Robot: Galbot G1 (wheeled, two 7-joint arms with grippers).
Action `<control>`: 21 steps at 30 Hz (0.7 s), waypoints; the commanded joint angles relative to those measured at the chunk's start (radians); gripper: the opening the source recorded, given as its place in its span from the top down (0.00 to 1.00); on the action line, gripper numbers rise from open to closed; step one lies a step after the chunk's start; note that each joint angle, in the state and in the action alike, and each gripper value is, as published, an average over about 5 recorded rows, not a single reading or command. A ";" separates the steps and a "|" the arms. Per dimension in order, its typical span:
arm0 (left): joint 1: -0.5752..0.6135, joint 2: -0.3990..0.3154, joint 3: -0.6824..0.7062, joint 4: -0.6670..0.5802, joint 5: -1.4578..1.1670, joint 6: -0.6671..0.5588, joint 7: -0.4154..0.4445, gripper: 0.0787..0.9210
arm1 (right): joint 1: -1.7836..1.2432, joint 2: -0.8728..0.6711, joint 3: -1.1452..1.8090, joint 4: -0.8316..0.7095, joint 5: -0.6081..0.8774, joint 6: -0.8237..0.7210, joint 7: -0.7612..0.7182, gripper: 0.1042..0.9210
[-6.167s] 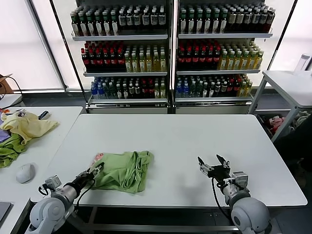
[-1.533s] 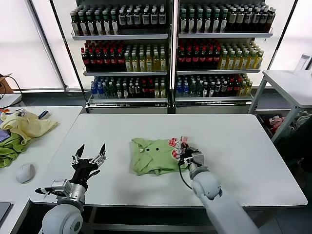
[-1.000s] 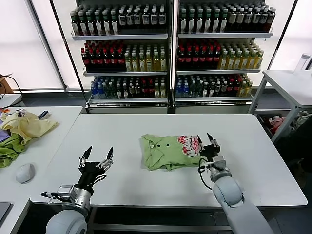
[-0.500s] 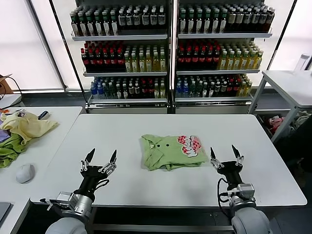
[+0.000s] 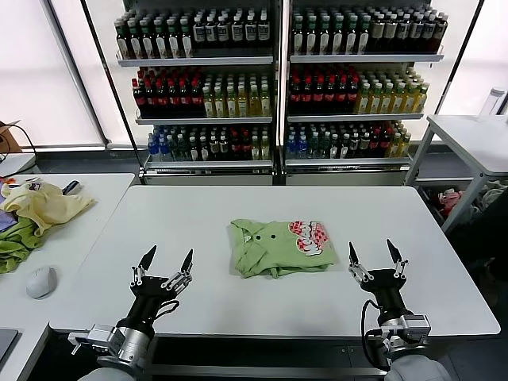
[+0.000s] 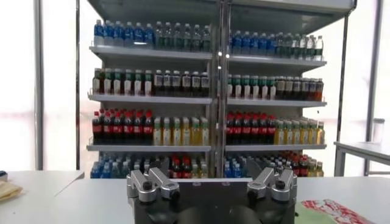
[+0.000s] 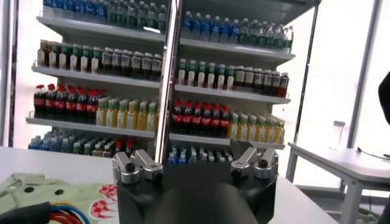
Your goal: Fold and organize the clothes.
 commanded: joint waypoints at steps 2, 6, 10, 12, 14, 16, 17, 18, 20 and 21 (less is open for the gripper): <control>0.035 -0.018 -0.003 -0.040 0.035 -0.005 0.007 0.12 | -0.027 0.008 0.016 0.062 0.024 -0.020 -0.005 0.12; 0.047 -0.026 -0.001 -0.051 0.045 -0.009 0.010 0.12 | -0.035 0.008 0.020 0.062 0.018 -0.022 -0.003 0.12; 0.048 -0.037 0.002 -0.055 0.052 -0.009 0.013 0.12 | -0.039 0.005 0.023 0.064 0.017 -0.022 -0.003 0.12; 0.049 -0.042 0.001 -0.057 0.055 -0.011 0.016 0.12 | -0.036 0.007 0.022 0.066 0.014 -0.023 -0.003 0.12; 0.053 -0.047 0.000 -0.060 0.059 -0.013 0.020 0.12 | -0.035 0.009 0.020 0.068 0.009 -0.021 -0.002 0.12; 0.059 -0.051 0.000 -0.063 0.062 -0.017 0.024 0.12 | -0.035 0.012 0.017 0.068 0.005 -0.017 -0.001 0.12; 0.061 -0.053 -0.001 -0.065 0.064 -0.019 0.027 0.12 | -0.036 0.014 0.016 0.068 0.003 -0.014 -0.001 0.12; 0.064 -0.056 -0.001 -0.067 0.066 -0.020 0.029 0.12 | -0.037 0.015 0.016 0.068 0.001 -0.011 0.000 0.12; 0.067 -0.060 -0.002 -0.071 0.070 -0.023 0.033 0.12 | -0.040 0.017 0.015 0.072 -0.004 -0.005 0.006 0.12; 0.069 -0.062 -0.002 -0.072 0.073 -0.025 0.035 0.12 | -0.041 0.018 0.015 0.075 -0.008 -0.005 0.009 0.12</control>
